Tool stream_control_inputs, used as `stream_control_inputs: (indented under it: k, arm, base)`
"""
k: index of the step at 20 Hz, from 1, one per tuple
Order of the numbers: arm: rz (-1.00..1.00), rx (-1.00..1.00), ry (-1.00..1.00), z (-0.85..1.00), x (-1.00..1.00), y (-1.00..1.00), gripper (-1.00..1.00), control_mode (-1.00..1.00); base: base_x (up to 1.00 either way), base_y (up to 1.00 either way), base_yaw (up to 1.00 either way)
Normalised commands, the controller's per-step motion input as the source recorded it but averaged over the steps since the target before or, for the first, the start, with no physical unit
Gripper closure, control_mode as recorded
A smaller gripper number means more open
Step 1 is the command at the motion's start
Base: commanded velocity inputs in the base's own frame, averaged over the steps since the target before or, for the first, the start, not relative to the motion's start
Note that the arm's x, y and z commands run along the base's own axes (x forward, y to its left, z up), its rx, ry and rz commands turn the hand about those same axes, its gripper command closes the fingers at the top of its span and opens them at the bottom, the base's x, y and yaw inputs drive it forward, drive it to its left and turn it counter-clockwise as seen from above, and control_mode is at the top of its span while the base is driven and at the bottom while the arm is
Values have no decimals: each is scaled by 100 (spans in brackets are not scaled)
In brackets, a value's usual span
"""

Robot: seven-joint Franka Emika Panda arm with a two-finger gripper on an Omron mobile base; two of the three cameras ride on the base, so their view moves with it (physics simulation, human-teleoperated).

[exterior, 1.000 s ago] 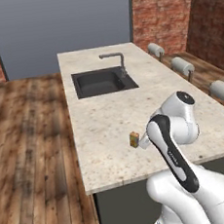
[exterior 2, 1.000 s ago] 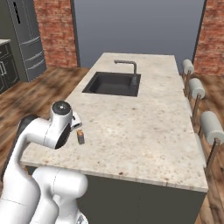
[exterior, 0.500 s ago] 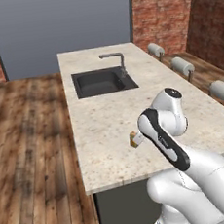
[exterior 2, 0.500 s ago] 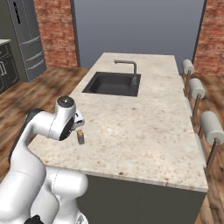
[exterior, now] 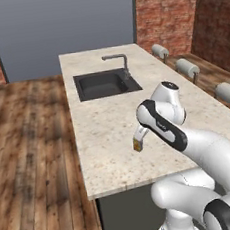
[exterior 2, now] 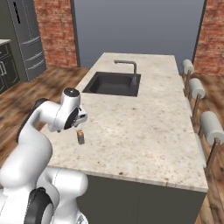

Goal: Pick the boxed drink, can from the counter and place them in the open cabinet.

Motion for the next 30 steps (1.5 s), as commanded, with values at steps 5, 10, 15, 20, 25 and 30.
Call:
stream_control_inputs:
  k: [5, 10, 15, 20, 25, 30]
  arm:
    - [0, 0, 0, -8, 0, 0, -100, -100]
    - [-5, -7, 0, -15, 0, 0, -100, -100]
    - [-7, -8, 0, -9, 0, 0, -100, -100]
    - [-6, -6, 0, -13, 1, 0, -100, -100]
    - [-3, -3, 0, -8, 2, 1, -100, -100]
    - [0, 0, 0, -2, 10, 0, -100, -100]
  base:
    - [0, 0, 0]
    - [0, 0, 0]
    - [0, 0, 0]
    - [0, 0, 0]
    - [0, 0, 0]
    - [0, 0, 0]
